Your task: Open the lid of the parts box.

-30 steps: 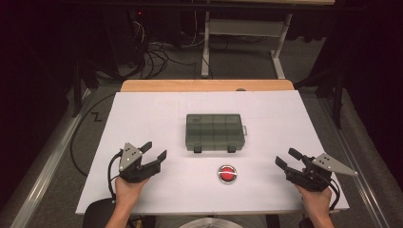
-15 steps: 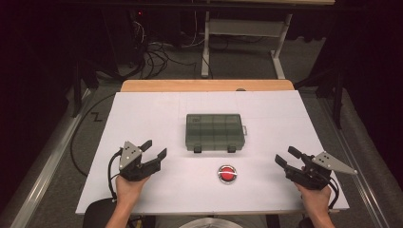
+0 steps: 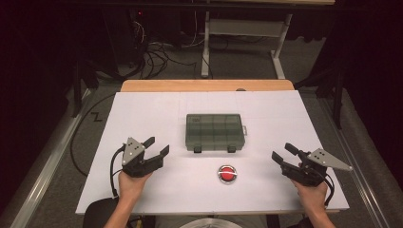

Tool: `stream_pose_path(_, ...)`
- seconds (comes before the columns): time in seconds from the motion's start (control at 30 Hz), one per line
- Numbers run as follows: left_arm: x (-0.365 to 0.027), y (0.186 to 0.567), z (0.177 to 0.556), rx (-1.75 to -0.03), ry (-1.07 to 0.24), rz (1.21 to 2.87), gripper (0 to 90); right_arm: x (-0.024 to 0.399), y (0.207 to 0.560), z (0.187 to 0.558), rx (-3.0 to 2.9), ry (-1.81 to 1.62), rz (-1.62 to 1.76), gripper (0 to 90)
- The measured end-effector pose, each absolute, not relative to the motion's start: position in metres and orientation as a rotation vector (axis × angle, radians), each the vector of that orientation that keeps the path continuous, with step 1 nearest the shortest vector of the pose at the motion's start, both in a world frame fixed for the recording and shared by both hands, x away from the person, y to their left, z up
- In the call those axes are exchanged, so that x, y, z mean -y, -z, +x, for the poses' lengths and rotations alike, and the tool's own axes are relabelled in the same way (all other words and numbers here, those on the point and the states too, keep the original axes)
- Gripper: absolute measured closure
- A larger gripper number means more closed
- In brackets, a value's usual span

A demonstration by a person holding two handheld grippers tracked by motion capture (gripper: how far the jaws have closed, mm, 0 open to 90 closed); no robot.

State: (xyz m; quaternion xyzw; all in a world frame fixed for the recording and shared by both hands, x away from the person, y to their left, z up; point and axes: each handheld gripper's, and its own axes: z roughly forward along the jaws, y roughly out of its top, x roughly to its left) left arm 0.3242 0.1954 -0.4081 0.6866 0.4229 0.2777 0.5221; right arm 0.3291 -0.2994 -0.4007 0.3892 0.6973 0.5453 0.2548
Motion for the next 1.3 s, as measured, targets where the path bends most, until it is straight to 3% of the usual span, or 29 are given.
stream_pose_path(1.3,-0.177,0.405,0.351,-1.009,-0.631,1.647,37.4,0.275,0.396,0.361,-1.914,-1.492,1.049,41.0)
